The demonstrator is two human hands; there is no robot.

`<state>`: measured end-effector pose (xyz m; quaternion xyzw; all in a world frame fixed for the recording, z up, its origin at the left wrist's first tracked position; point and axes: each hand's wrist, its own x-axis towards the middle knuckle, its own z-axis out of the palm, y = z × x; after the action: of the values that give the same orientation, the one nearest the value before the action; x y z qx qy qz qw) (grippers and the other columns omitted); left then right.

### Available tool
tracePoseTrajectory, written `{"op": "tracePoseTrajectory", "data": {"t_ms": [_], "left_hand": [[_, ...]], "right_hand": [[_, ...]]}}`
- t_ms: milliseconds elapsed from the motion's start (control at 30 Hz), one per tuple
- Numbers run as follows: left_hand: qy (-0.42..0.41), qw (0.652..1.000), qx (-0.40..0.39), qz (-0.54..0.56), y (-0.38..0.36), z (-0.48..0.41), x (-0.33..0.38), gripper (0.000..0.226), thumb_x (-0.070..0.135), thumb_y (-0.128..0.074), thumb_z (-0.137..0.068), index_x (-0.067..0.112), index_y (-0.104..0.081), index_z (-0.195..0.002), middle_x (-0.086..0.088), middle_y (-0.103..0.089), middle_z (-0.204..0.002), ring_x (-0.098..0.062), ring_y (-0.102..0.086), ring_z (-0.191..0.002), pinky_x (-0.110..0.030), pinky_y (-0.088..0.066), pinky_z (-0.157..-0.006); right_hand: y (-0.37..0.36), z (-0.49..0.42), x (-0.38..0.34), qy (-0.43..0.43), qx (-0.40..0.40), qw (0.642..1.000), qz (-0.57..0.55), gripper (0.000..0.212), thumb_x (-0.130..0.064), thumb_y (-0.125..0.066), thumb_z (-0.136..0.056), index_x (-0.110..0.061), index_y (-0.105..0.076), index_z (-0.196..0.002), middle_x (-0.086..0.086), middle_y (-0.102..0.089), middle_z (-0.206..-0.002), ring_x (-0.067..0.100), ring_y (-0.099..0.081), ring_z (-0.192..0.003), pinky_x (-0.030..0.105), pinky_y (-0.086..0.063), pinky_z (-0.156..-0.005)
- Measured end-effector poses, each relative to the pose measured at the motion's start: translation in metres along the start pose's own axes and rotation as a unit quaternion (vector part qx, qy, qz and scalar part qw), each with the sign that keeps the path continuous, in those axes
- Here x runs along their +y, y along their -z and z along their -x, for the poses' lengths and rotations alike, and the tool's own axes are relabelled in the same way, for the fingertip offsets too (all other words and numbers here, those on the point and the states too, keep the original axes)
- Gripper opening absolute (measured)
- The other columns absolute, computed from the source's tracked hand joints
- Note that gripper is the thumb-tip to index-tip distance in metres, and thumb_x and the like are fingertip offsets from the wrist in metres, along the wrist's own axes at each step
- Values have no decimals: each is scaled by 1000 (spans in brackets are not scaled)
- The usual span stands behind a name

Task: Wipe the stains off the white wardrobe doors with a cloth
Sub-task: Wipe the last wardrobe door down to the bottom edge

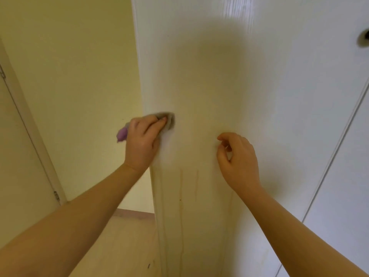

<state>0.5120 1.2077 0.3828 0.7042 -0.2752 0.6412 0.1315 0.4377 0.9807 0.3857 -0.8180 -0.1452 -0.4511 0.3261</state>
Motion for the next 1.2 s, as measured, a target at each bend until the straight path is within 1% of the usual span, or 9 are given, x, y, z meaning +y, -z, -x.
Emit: {"op": "tracePoseTrajectory", "data": {"t_ms": [167, 333, 433, 500, 567, 767, 933, 1100, 1200], "left_hand": [[-82, 992, -91, 28, 13, 64, 6, 18, 10, -44, -97, 9, -54, -112, -9, -58, -104, -25, -50, -87, -31, -40, -79], [14, 999, 6, 29, 6, -12, -17, 26, 2, -50, -90, 10, -55, -115, -8, -60, -112, -30, -56, -90, -18, -33, -88], [-12, 998, -48, 47, 3, 45, -9, 24, 7, -50, -92, 12, -53, -115, -3, -53, -113, -29, -57, -90, -28, -42, -89], [-28, 992, -114, 56, 12, 94, -1, 19, 15, -43, -100, 15, -53, -116, -1, -54, -111, -27, -57, -88, -40, -49, -72], [-37, 986, -148, 69, 17, 91, -4, 22, 18, -35, -104, 14, -53, -115, -4, -60, -110, -26, -57, -87, -39, -47, -71], [40, 997, -34, 65, 11, 23, -12, 20, 14, -41, -100, 9, -55, -113, -4, -54, -111, -26, -50, -93, -12, -27, -98], [-20, 983, -155, 98, 21, 102, 0, 28, 2, -48, -86, 10, -52, -112, -4, -54, -110, -23, -50, -87, -20, -35, -87], [40, 994, -61, 82, 11, 31, -11, 21, 5, -51, -90, 10, -56, -110, -8, -60, -107, -27, -53, -93, -18, -31, -96], [-4, 991, -97, 97, 9, 74, -5, 16, 13, -41, -99, 11, -54, -108, -3, -52, -108, -25, -51, -92, -21, -34, -92]], "right_hand": [[-10, 2, -7, 12, -30, 999, -7, 25, -11, -46, -82, -8, -64, -99, -4, -60, -86, 8, -46, -81, 29, -37, -76], [-15, -12, -17, 14, 4, 999, -31, 24, -11, -46, -82, -10, -62, -100, -12, -53, -86, 10, -50, -78, 34, -44, -78], [-18, -6, -16, 19, 7, 999, -35, 26, -17, -43, -84, -10, -62, -100, -12, -53, -86, 10, -49, -78, 29, -41, -74], [-23, 2, -14, 22, -16, 999, -28, 28, -19, -41, -84, -9, -63, -100, -10, -54, -84, 11, -50, -78, 29, -41, -73], [-26, 3, -13, 17, -32, 999, -17, 26, -13, -45, -83, -8, -63, -100, -4, -59, -85, 17, -54, -80, 32, -43, -75], [-36, -4, -19, 38, -2, 999, 28, 25, -11, -45, -81, -6, -65, -94, 3, -66, -81, 25, -59, -78, 35, -43, -74], [-40, 2, -11, 92, 2, 991, 102, 28, -18, -41, -81, -10, -67, -88, 1, -67, -79, 25, -58, -78, 25, -34, -74], [-42, 3, -9, 114, 3, 986, 121, 26, -16, -43, -80, -10, -68, -85, 2, -66, -79, 27, -59, -77, 28, -35, -73], [-42, 9, -7, 134, -3, 978, 157, 25, -16, -44, -79, -11, -68, -84, 2, -66, -79, 27, -59, -76, 31, -40, -70]]}}
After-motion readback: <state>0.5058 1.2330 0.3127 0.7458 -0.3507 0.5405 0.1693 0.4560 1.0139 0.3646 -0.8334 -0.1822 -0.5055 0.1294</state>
